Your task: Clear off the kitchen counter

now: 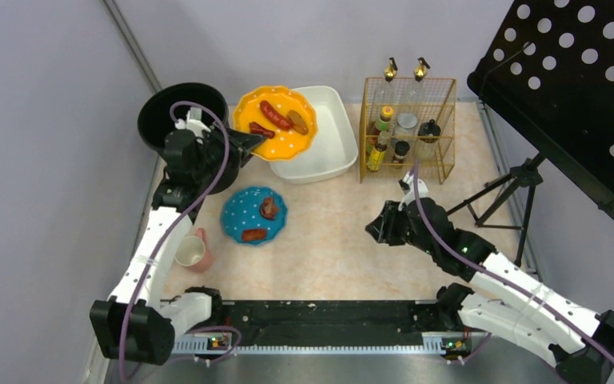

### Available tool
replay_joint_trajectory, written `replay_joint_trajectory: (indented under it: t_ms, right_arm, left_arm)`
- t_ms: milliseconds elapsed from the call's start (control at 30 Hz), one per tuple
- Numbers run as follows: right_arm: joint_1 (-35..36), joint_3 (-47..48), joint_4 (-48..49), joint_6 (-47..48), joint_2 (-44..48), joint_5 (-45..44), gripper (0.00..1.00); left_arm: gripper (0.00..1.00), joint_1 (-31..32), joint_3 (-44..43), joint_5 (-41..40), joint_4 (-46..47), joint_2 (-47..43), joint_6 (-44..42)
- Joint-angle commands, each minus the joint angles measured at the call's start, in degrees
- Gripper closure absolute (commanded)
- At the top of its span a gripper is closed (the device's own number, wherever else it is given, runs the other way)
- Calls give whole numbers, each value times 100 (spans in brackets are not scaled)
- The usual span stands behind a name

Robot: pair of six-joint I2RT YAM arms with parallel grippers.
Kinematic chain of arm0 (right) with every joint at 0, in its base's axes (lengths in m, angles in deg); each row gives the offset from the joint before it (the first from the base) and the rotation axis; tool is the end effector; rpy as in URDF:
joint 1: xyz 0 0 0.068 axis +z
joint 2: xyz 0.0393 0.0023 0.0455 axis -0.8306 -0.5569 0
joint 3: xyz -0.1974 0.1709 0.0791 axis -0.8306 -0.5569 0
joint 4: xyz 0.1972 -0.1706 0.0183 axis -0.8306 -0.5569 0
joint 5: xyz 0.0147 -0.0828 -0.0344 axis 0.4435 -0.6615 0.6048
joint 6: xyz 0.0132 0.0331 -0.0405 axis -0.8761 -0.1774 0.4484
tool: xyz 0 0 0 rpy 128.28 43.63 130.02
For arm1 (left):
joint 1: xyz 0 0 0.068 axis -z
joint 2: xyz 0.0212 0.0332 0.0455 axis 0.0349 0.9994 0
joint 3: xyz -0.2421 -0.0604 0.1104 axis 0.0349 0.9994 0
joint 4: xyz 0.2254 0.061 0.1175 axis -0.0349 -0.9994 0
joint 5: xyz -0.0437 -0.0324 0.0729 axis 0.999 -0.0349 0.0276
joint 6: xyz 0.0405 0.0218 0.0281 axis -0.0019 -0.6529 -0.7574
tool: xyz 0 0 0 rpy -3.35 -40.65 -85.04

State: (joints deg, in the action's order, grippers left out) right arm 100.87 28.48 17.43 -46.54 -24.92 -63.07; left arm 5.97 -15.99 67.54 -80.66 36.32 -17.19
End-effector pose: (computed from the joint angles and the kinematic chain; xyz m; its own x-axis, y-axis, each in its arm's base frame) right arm 0.1223 0.1147 0.2676 -0.6798 0.1975 -0.7063 -0.2516 0.8418 0.4776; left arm 0.2420 -0.0501 0.3599 -0.5821 -0.7450 -0.3258 0.0765 0.3487 -0.9341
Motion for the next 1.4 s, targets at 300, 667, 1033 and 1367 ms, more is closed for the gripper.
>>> replay_joint_trajectory:
  t_ms: [300,667,1033,1367]
  right_arm:
    - [-49,-395,802,-46,-50,590,64]
    - [-50,-494,1093,19,-153,902,65]
    - [-50,-520,1239,71,-208,1083,66]
    - [-50,-712,1359,56,-90,1235,66]
  left_arm:
    - [100,-1771,-1836,213,621,678,273]
    - [100,-2819,-2747,-66,-564,892,-303]
    - [100,-3330,-3131,-774,-1481,768,-1037]
    - [100,-3331,-3132,-1950,-1818,568,-1970]
